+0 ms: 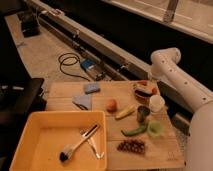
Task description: Place eraser in red bowl
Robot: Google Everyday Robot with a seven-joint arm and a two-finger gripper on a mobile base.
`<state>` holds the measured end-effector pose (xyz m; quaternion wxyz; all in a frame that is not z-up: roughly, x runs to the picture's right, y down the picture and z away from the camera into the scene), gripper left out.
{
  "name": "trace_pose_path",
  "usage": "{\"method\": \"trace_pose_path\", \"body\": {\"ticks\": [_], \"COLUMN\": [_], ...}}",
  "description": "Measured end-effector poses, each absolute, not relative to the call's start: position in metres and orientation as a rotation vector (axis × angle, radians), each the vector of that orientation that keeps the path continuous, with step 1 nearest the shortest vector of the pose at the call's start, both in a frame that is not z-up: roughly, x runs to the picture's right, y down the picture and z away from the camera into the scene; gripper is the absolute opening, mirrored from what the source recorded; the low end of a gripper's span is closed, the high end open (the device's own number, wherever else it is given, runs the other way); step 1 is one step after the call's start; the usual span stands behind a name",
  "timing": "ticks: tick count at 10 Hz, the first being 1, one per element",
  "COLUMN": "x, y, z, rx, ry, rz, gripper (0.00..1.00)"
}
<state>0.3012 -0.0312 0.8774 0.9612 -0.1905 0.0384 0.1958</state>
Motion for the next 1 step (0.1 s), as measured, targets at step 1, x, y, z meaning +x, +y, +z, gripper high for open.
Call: {"method": "trace_pose_path", "body": {"ticks": [1], "x": [0.3055], "y": [-0.0317], "z": [0.8709], "rx": [-0.372], "ry": [0.072], "rz": [0.423], "gripper": [0.78]}}
